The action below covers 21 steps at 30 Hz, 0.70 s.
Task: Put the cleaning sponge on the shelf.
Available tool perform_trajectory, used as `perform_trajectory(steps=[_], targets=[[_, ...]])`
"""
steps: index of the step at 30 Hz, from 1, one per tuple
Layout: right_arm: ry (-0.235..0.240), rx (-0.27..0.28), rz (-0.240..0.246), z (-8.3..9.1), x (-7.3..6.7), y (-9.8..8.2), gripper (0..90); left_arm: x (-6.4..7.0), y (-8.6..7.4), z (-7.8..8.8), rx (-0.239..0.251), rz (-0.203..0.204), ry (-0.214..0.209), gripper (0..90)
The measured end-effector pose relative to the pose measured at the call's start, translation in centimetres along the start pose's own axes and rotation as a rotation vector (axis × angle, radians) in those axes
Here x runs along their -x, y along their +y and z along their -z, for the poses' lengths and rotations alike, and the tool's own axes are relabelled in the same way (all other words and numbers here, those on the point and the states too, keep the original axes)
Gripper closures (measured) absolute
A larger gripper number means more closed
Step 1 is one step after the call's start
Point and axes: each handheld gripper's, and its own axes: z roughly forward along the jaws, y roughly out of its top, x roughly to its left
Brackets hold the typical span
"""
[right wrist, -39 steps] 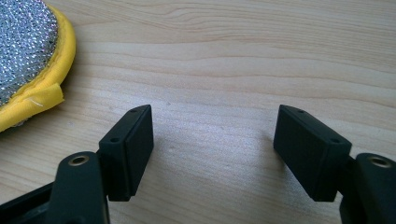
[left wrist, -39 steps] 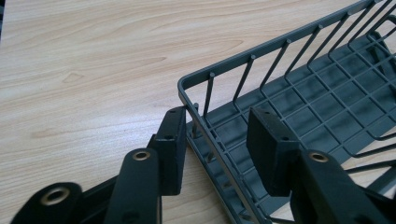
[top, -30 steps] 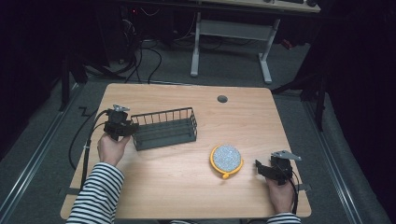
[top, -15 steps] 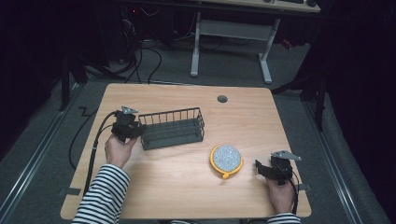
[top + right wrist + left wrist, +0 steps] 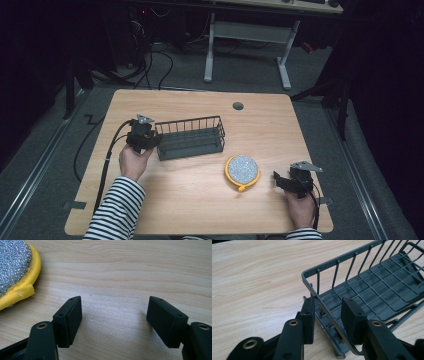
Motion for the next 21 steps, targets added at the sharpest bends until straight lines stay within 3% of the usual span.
perform_trajectory(steps=[10,21], targets=[[0.0,0.0,0.0,0.0,0.0,0.0,28.7,1.0,0.1,0.0,0.008,-0.028,-0.012,64.6],[0.0,-0.001,-0.001,0.0,0.0,0.0,28.7,1.4,-0.3,0.3,0.026,-0.013,-0.041,64.4]])
